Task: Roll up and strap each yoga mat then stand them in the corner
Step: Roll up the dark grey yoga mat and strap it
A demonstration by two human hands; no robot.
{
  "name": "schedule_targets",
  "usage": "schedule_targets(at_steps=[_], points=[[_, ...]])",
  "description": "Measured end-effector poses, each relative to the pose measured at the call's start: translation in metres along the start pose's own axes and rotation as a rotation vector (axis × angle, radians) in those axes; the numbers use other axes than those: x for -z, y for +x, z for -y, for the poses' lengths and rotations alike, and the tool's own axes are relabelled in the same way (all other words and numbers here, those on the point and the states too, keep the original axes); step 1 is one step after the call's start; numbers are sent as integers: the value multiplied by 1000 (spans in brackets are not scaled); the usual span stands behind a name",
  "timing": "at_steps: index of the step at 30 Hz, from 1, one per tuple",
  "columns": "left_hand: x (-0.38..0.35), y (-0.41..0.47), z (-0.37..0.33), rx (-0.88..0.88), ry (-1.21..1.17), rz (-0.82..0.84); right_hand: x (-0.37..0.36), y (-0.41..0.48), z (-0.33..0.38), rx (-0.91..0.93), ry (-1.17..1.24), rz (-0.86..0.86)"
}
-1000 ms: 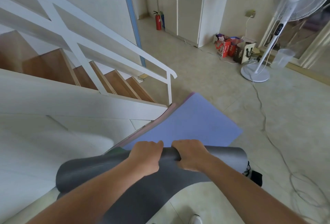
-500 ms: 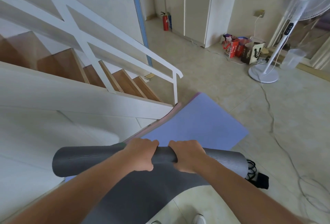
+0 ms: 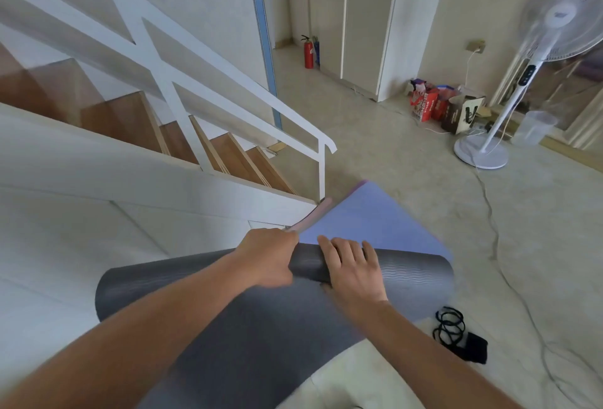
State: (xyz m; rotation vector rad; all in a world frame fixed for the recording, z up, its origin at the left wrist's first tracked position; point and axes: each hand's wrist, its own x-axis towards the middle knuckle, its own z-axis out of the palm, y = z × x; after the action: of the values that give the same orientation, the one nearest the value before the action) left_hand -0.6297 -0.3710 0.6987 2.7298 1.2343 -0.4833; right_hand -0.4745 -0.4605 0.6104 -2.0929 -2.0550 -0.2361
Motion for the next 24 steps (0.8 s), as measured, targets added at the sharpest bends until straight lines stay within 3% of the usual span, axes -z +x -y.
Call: schedule_targets(at_steps=[2,5,8,10,12,15,20,22,24], points=[[24,2,7,6,-121,130,3,10,-4,25,16,-154],[53,0,22,-14,-96,220,34,39,-7,151,94,-17],[63,-8,32,-53,241,10,81,68,-11,121,290,306],[63,-12,34,-44,458,-168,106,86,-12,90,356,362],[70,-15,39,-15,474,-275,120,98,-10,125,268,319],[98,-19,52,53,312,-312,111,106,4,145,86,117],[141,-24,66,68,156,-130,97,109,15,115,-108,-224],[151,-27,69,69,82,-59,111,120,14,163,-91,-150],[152,-32,70,57,144,-99,132,131,8,181,41,32]])
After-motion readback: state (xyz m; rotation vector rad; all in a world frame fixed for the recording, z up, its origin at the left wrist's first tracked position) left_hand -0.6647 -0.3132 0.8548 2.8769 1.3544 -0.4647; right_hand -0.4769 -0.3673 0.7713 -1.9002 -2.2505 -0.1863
